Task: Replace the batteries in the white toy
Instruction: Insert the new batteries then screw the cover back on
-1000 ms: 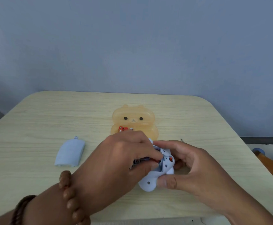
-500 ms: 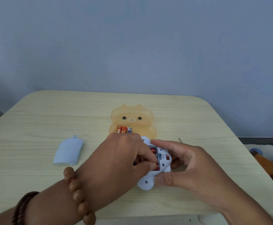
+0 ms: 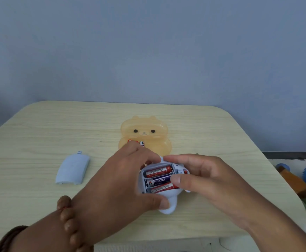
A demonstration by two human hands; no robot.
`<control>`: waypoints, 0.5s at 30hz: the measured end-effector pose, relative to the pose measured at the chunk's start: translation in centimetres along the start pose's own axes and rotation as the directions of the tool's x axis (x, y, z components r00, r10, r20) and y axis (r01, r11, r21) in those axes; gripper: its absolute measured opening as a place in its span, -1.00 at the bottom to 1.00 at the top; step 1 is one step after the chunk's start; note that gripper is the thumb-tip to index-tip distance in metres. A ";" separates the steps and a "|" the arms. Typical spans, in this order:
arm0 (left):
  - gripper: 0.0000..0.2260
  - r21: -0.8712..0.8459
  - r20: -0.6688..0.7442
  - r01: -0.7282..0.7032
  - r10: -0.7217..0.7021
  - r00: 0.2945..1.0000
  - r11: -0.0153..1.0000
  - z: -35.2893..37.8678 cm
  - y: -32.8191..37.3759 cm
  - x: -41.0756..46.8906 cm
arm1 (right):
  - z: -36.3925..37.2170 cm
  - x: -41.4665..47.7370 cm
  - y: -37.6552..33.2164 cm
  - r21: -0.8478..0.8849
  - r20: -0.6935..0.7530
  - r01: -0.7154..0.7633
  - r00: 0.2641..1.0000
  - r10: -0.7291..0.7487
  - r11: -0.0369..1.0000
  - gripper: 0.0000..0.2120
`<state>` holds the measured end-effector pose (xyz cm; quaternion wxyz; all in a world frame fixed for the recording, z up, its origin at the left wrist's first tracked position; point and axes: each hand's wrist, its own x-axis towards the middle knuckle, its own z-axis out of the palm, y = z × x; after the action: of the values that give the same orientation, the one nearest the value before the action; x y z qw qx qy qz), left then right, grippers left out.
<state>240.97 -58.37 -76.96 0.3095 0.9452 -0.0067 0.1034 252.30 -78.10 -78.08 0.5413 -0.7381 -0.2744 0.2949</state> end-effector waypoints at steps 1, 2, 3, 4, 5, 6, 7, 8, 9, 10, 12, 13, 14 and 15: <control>-0.44 -0.002 -0.001 0.006 -0.006 1.000 1.000 0.1 0.1 0.0 | 0.2 0.0 0.1 0.006 -0.003 -0.001 1.000 0.001 1.000 -0.64; -0.44 -0.005 0.001 0.010 -0.010 1.000 1.000 0.1 0.1 0.0 | 0.4 0.0 0.2 0.015 -0.007 -0.005 1.000 0.005 1.000 -0.63; -0.43 -0.007 0.003 0.013 -0.013 1.000 1.000 0.2 0.2 0.0 | 0.4 0.0 0.3 0.024 -0.011 -0.007 1.000 0.008 1.000 -0.62; -0.43 -0.006 0.003 0.014 -0.014 1.000 1.000 0.2 0.2 0.0 | 0.4 0.0 0.4 0.034 -0.015 -0.011 1.000 0.011 0.999 -0.60; -0.43 -0.003 0.001 0.014 -0.014 1.000 1.000 0.2 0.2 0.1 | 0.5 0.0 0.4 0.041 -0.019 -0.014 1.000 0.015 0.999 -0.59; -0.43 0.001 -0.002 0.013 -0.013 1.000 1.000 0.2 0.3 0.1 | 0.5 -0.1 0.3 0.038 -0.024 -0.017 1.000 0.018 0.999 -0.59; -0.44 0.002 -0.006 0.012 -0.012 1.000 1.000 0.2 0.3 0.2 | 0.5 -0.1 0.3 0.025 -0.030 -0.019 0.999 0.020 0.999 -0.59; -0.45 0.000 -0.007 0.009 -0.009 1.000 1.000 0.1 0.3 0.3 | 0.5 -0.1 0.3 0.009 -0.041 -0.025 0.999 0.025 1.000 -0.59; -0.46 -0.001 -0.005 0.007 -0.007 1.000 1.000 0.1 0.4 0.3 | 0.6 -0.1 0.2 -0.003 -0.053 -0.033 0.998 0.033 0.999 -0.59; -0.47 0.000 -0.001 0.006 -0.006 1.000 1.000 0.0 0.4 0.4 | 0.6 0.0 0.1 -0.009 -0.061 -0.039 0.997 0.038 0.999 -0.60; -0.47 -0.003 0.002 0.006 -0.006 1.000 1.000 -0.2 0.4 0.4 | 0.6 0.0 -0.1 -0.016 -0.062 -0.049 0.997 0.048 0.999 -0.61; -0.47 -0.005 0.003 0.007 -0.007 1.000 1.000 -0.2 0.4 0.4 | 0.6 0.0 -0.2 -0.018 -0.059 -0.054 0.997 0.053 0.998 -0.62; -0.47 -0.007 0.003 0.008 -0.008 1.000 1.000 -0.2 0.4 0.4 | 0.6 0.0 -0.3 -0.024 -0.056 -0.057 0.997 0.055 0.998 -0.62; -0.47 -0.007 0.002 0.008 -0.008 1.000 1.000 -0.2 0.4 0.4 | 0.6 -0.1 -0.4 -0.033 -0.055 -0.060 0.997 0.058 0.998 -0.63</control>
<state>241.26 -58.52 -76.53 0.3131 0.9443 -0.0035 0.1011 251.80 -77.67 -77.82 0.5267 -0.7629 -0.2427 0.2859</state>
